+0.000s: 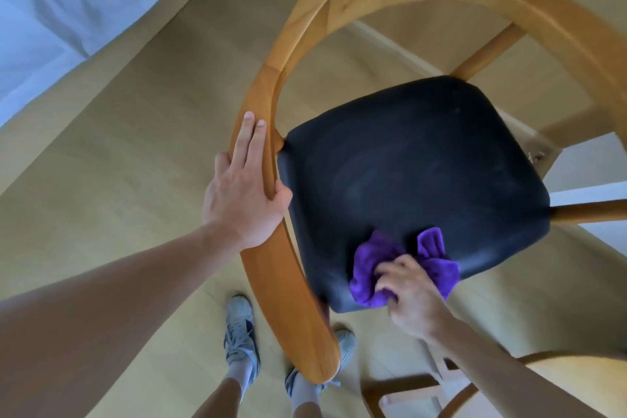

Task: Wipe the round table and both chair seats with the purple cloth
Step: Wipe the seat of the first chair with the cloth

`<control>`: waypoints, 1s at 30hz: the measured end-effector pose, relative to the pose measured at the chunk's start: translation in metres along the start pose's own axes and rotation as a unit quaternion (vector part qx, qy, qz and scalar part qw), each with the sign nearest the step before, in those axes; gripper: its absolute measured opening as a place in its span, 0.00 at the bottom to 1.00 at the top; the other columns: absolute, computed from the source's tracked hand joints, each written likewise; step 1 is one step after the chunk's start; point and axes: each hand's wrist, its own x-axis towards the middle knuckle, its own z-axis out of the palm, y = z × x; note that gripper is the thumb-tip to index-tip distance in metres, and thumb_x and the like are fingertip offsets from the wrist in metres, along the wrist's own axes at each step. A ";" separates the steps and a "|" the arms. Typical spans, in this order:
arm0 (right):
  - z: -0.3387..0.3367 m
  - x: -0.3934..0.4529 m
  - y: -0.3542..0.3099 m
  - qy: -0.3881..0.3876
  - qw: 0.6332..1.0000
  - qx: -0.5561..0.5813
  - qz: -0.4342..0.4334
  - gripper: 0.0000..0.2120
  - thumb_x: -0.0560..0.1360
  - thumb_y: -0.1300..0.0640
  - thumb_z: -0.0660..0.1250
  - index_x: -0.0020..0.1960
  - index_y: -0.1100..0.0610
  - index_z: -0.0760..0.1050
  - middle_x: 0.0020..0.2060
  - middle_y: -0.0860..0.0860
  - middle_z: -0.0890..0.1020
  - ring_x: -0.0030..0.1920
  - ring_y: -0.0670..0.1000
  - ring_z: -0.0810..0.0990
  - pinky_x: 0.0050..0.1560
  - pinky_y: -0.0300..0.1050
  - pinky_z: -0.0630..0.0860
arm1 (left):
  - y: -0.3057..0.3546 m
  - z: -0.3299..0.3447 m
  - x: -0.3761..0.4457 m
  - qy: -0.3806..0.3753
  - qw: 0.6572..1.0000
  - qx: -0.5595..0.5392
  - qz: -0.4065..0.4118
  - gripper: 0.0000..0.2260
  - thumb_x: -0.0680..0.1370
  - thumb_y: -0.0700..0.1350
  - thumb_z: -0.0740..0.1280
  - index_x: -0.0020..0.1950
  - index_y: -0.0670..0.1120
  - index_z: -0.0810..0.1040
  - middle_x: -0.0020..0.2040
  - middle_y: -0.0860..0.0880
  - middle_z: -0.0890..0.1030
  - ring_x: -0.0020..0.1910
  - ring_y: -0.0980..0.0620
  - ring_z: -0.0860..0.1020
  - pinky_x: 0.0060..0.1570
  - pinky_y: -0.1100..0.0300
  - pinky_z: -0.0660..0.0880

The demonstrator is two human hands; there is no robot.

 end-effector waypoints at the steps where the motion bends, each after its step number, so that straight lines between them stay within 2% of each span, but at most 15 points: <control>1: -0.013 0.013 0.004 0.051 0.994 0.067 0.076 0.15 0.61 0.70 0.64 0.37 0.53 0.83 0.47 0.46 0.85 0.47 0.57 0.80 0.55 0.50 0.78 | 0.000 0.001 0.000 0.001 1.000 0.001 -0.001 0.40 0.73 0.61 0.56 0.83 0.54 0.46 0.83 0.58 0.48 0.58 0.44 0.73 0.43 0.55 0.70; 3: -0.040 0.050 0.010 0.137 0.956 0.173 0.193 0.20 0.62 0.72 0.62 0.41 0.52 0.84 0.50 0.47 0.85 0.54 0.53 0.81 0.62 0.37 0.71 | 0.000 0.001 0.000 0.002 1.000 0.001 -0.001 0.40 0.73 0.61 0.56 0.83 0.54 0.46 0.83 0.57 0.48 0.59 0.42 0.74 0.42 0.54 0.73; 4: -0.053 0.072 0.013 0.173 0.938 0.207 0.216 0.21 0.62 0.70 0.60 0.44 0.51 0.84 0.51 0.47 0.85 0.56 0.49 0.80 0.63 0.31 0.69 | -0.001 0.001 0.000 0.002 1.000 0.002 0.000 0.40 0.73 0.61 0.57 0.84 0.55 0.46 0.83 0.57 0.48 0.59 0.42 0.74 0.42 0.53 0.74; 5: -0.064 0.094 0.015 0.200 0.924 0.230 0.231 0.23 0.62 0.68 0.60 0.49 0.50 0.84 0.54 0.47 0.84 0.58 0.48 0.79 0.63 0.30 0.68 | -0.001 0.000 0.000 0.002 1.000 0.005 0.001 0.40 0.73 0.61 0.57 0.84 0.55 0.46 0.83 0.57 0.48 0.59 0.42 0.74 0.42 0.53 0.75; 6: -0.069 0.115 0.018 0.212 0.914 0.241 0.248 0.25 0.64 0.67 0.60 0.55 0.50 0.83 0.58 0.48 0.82 0.62 0.49 0.78 0.66 0.33 0.68 | -0.001 0.000 0.001 0.002 1.000 0.006 0.000 0.40 0.73 0.61 0.57 0.84 0.55 0.46 0.84 0.57 0.48 0.59 0.42 0.74 0.42 0.53 0.75; 8: -0.066 0.150 0.020 0.182 0.906 0.232 0.302 0.29 0.69 0.68 0.64 0.68 0.52 0.77 0.68 0.50 0.75 0.69 0.55 0.71 0.73 0.46 0.66 | -0.002 0.001 0.000 -0.001 1.000 0.007 -0.002 0.40 0.74 0.62 0.56 0.84 0.55 0.46 0.84 0.58 0.46 0.59 0.43 0.74 0.42 0.53 0.76; 9: -0.057 0.163 0.019 0.151 0.905 0.205 0.341 0.30 0.70 0.66 0.65 0.71 0.51 0.73 0.71 0.51 0.71 0.69 0.58 0.67 0.74 0.52 0.64 | -0.003 0.002 0.000 -0.002 1.000 0.008 -0.002 0.40 0.74 0.62 0.56 0.84 0.55 0.46 0.84 0.59 0.46 0.59 0.43 0.74 0.43 0.53 0.76; 11: -0.031 0.177 0.003 0.073 0.909 0.111 0.394 0.28 0.70 0.60 0.67 0.70 0.49 0.69 0.69 0.54 0.67 0.67 0.62 0.65 0.72 0.58 0.64 | -0.003 0.003 -0.001 -0.002 1.000 0.011 -0.006 0.41 0.73 0.63 0.56 0.84 0.55 0.47 0.84 0.58 0.47 0.60 0.43 0.75 0.43 0.52 0.77; 13: -0.003 0.173 -0.020 -0.015 0.928 -0.015 0.373 0.29 0.66 0.55 0.68 0.66 0.50 0.66 0.66 0.55 0.65 0.65 0.64 0.65 0.65 0.59 0.70 | -0.002 0.003 0.000 0.001 1.000 0.009 -0.010 0.41 0.73 0.63 0.56 0.84 0.55 0.47 0.84 0.58 0.48 0.60 0.43 0.75 0.43 0.53 0.76; 15: 0.021 0.153 -0.038 -0.087 0.944 -0.096 0.303 0.31 0.64 0.54 0.68 0.66 0.49 0.64 0.67 0.55 0.64 0.64 0.63 0.64 0.58 0.56 0.76 | 0.000 0.002 0.000 0.000 1.000 0.004 -0.012 0.40 0.74 0.63 0.56 0.84 0.55 0.47 0.83 0.58 0.48 0.60 0.44 0.75 0.43 0.54 0.74; 19: 0.042 0.086 -0.051 -0.210 0.958 -0.144 0.128 0.27 0.68 0.54 0.68 0.65 0.48 0.66 0.66 0.53 0.65 0.64 0.62 0.65 0.54 0.56 0.75 | 0.005 -0.004 0.000 -0.013 1.000 -0.004 -0.014 0.40 0.74 0.64 0.55 0.84 0.56 0.46 0.83 0.58 0.47 0.63 0.42 0.74 0.46 0.50 0.78; 22: 0.043 0.051 -0.046 -0.277 0.945 -0.169 0.025 0.22 0.69 0.51 0.70 0.62 0.49 0.72 0.61 0.50 0.69 0.62 0.60 0.66 0.54 0.55 0.72 | 0.005 -0.003 0.000 -0.008 1.000 -0.021 -0.010 0.40 0.74 0.63 0.56 0.84 0.58 0.44 0.83 0.61 0.44 0.63 0.42 0.73 0.44 0.53 0.73; 24: 0.045 0.040 -0.045 -0.291 0.940 -0.180 0.003 0.20 0.69 0.50 0.71 0.60 0.51 0.75 0.59 0.50 0.71 0.62 0.59 0.66 0.57 0.57 0.71 | 0.003 -0.001 0.000 -0.004 1.000 -0.030 0.000 0.41 0.74 0.62 0.57 0.84 0.58 0.43 0.82 0.63 0.41 0.62 0.43 0.72 0.43 0.52 0.72; 26: 0.054 0.030 -0.049 -0.312 0.932 -0.185 0.005 0.22 0.70 0.49 0.71 0.63 0.53 0.75 0.60 0.50 0.71 0.62 0.59 0.65 0.61 0.58 0.70 | 0.000 -0.001 -0.001 -0.006 1.000 -0.020 -0.001 0.41 0.74 0.62 0.57 0.84 0.57 0.44 0.82 0.63 0.41 0.62 0.43 0.72 0.45 0.49 0.76; 30: 0.073 0.006 -0.058 -0.372 0.905 -0.202 0.049 0.26 0.74 0.51 0.70 0.70 0.55 0.71 0.67 0.52 0.67 0.68 0.61 0.61 0.67 0.62 0.66 | 0.002 -0.003 -0.003 -0.017 1.000 -0.011 -0.003 0.43 0.74 0.57 0.66 0.84 0.54 0.46 0.84 0.57 0.47 0.62 0.41 0.73 0.48 0.44 0.79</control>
